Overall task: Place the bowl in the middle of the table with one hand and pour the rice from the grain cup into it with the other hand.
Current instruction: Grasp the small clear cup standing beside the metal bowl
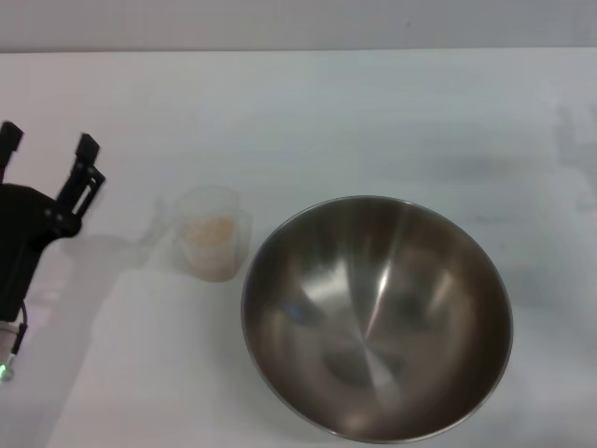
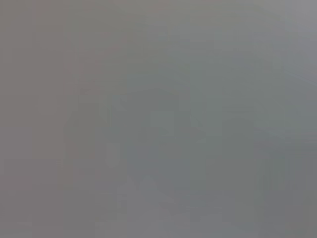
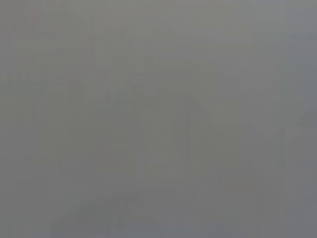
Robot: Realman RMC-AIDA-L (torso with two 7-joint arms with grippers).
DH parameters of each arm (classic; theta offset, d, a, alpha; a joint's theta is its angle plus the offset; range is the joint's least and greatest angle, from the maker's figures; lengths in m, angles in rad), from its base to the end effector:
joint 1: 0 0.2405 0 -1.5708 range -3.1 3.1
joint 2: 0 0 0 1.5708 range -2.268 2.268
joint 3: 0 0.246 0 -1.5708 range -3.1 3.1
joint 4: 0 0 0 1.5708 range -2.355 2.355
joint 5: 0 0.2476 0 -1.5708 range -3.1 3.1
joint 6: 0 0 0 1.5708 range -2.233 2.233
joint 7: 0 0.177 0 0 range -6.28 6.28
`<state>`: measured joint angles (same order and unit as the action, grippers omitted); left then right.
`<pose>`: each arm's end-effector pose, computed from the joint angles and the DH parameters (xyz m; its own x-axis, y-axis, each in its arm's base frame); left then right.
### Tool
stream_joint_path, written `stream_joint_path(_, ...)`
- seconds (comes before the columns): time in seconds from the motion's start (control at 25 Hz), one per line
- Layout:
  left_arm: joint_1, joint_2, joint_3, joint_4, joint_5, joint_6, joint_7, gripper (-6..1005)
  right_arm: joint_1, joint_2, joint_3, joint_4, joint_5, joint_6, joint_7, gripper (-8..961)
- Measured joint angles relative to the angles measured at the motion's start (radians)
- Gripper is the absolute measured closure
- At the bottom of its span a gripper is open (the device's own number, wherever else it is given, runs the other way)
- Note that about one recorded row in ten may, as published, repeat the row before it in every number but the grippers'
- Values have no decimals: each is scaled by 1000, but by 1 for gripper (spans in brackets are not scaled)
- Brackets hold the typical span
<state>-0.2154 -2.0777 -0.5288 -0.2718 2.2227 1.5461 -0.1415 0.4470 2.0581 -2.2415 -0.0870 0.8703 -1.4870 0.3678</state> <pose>-0.3120 0.2809 -0.0499 0.6003 -0.2241 0.7678 0.7033 -0.3093 -0.6401 0.3230 0.3660 0.0261 0.5214 0.3136 -0.7936 -0.7911 -0.1708 -0.5873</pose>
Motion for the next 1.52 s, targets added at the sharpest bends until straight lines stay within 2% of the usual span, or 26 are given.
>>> stream_joint_path(0.32,14,1,65,10,0,-17,0,140,27,-8,-3,20,-1,24,-11,479)
stream_joint_path(1.0,10,2,171,31,2,-175,0,141,54,-16,-5,42,-1,38,-11,479)
stream_joint_path(1.52,-27,2,140,35,-9,-285,37,141,48,-16,-4,43,0,31,-10,479)
